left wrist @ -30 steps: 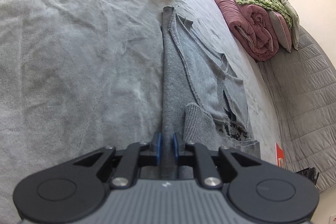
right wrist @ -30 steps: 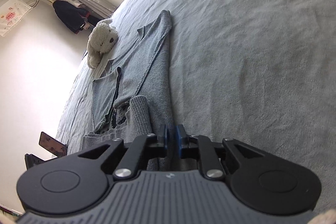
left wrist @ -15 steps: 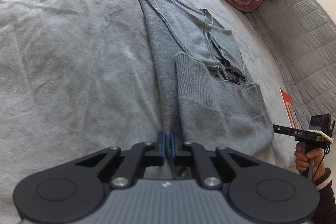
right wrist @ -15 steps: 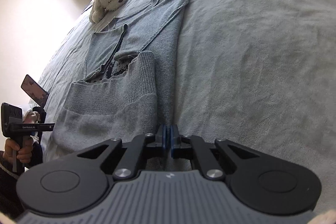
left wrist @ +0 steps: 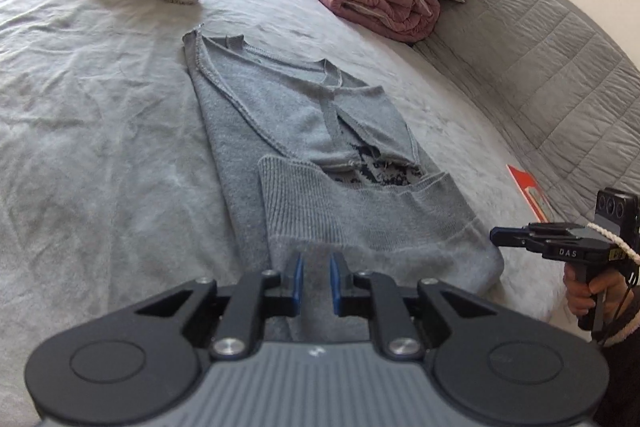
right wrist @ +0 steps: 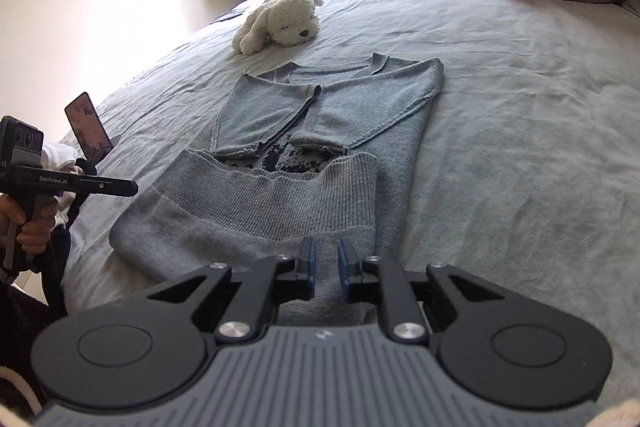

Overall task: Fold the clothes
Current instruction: 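Open both grippers and move them to the folded hem edge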

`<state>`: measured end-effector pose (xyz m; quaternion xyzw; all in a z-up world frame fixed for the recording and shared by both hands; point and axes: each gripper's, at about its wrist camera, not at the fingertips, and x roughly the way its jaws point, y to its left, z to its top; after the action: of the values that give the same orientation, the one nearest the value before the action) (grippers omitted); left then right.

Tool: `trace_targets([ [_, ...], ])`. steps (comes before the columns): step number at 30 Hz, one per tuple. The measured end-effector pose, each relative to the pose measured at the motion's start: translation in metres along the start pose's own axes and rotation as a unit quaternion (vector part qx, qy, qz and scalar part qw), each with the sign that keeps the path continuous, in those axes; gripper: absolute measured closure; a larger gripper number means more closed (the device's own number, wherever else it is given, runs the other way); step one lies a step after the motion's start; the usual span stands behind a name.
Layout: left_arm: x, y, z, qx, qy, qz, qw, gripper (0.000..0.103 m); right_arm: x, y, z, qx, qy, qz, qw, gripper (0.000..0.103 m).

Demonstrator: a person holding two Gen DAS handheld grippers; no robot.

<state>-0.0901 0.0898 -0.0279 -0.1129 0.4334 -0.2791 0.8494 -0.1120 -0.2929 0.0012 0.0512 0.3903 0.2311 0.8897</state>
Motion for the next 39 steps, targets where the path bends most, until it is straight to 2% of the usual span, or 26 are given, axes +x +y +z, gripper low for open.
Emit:
trace_targets([
  [2,0.004,0.005,-0.009,0.013,0.005,0.000,0.9999,0.091,0.013,-0.004,-0.008,-0.010,0.036,-0.023,0.999,0.089],
  [5,-0.003,0.013,-0.011,-0.005,0.007,-0.017,0.9998,0.091,0.012,-0.014,-0.012,-0.001,0.038,-0.015,0.999,0.091],
  [6,-0.005,0.015,-0.012,-0.011,0.010,-0.019,0.9997,0.091,0.009,-0.017,-0.011,0.010,0.038,-0.011,0.999,0.090],
  [7,-0.006,0.016,-0.012,-0.016,0.015,-0.017,0.9996,0.091,0.006,-0.020,-0.011,0.019,0.039,-0.010,0.999,0.080],
  [8,-0.007,0.016,-0.012,-0.020,0.022,-0.013,0.9995,0.087,0.004,-0.023,-0.010,0.029,0.041,-0.013,0.999,0.073],
  [9,-0.008,0.016,-0.012,-0.025,0.029,-0.008,0.9992,0.078,0.002,-0.025,-0.010,0.039,0.042,-0.011,0.998,0.071],
  [11,-0.011,0.017,-0.011,-0.033,0.041,-0.012,0.9985,0.069,-0.002,-0.031,-0.008,0.067,0.042,0.000,0.997,0.071],
  [15,-0.019,0.020,-0.010,-0.043,0.062,-0.032,0.9966,0.054,-0.005,-0.042,-0.004,0.100,0.054,0.020,0.993,0.065],
  [17,-0.021,0.027,-0.012,-0.055,0.067,-0.048,0.9951,0.050,-0.007,-0.047,-0.002,0.112,0.064,0.030,0.991,0.060],
  [20,-0.023,0.040,-0.015,-0.075,0.071,-0.075,0.9918,0.049,-0.005,-0.061,-0.007,0.117,0.091,0.065,0.987,0.052],
  [23,-0.025,0.052,-0.019,-0.095,0.079,-0.106,0.9867,0.047,-0.007,-0.078,-0.014,0.137,0.102,0.105,0.980,0.052],
  [28,-0.023,0.059,-0.026,-0.108,0.105,-0.159,0.9757,0.041,-0.012,-0.090,-0.020,0.145,0.113,0.148,0.972,0.051],
  [32,-0.016,0.060,-0.027,-0.122,0.104,-0.167,0.9727,0.041,-0.005,-0.091,-0.020,0.168,0.117,0.163,0.965,0.048],
  [39,-0.003,0.060,-0.028,-0.147,0.101,-0.181,0.9672,0.040,0.003,-0.084,-0.018,0.182,0.112,0.170,0.962,0.044],
])
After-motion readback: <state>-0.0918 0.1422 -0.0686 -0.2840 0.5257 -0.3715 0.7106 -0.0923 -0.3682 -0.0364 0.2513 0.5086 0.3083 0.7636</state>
